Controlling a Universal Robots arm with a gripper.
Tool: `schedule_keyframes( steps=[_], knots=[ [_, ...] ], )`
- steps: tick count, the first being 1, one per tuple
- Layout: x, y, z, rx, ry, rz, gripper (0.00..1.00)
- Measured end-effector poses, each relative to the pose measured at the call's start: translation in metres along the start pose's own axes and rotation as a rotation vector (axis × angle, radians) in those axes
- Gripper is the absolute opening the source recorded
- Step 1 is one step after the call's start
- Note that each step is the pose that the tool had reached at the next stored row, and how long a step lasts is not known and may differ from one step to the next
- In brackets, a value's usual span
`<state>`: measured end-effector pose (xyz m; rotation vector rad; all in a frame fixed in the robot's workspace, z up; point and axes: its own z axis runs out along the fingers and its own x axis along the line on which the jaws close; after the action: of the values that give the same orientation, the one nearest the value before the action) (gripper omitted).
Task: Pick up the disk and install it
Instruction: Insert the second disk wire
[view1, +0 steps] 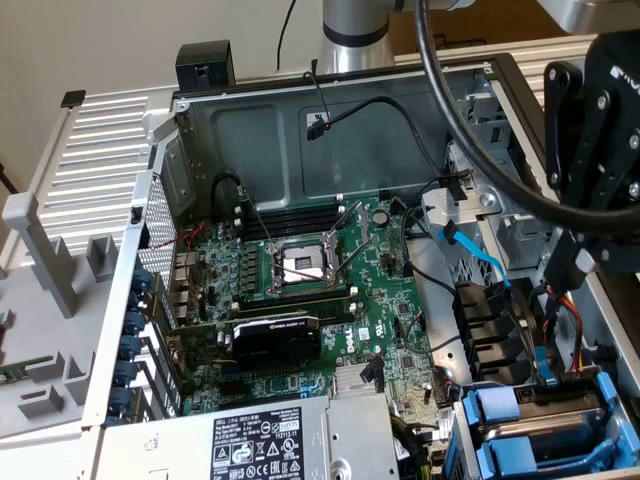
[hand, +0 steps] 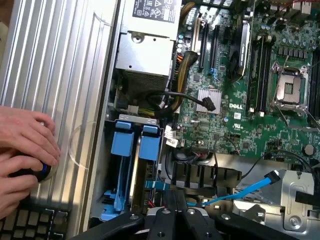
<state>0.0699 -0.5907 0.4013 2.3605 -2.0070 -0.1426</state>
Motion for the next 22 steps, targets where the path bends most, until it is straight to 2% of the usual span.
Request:
schedule_keyframes(
  steps=[22],
  knots=[
    [0.0, 0.0, 0.0, -0.0177, 0.0361, -0.399, 0.11]
  ],
)
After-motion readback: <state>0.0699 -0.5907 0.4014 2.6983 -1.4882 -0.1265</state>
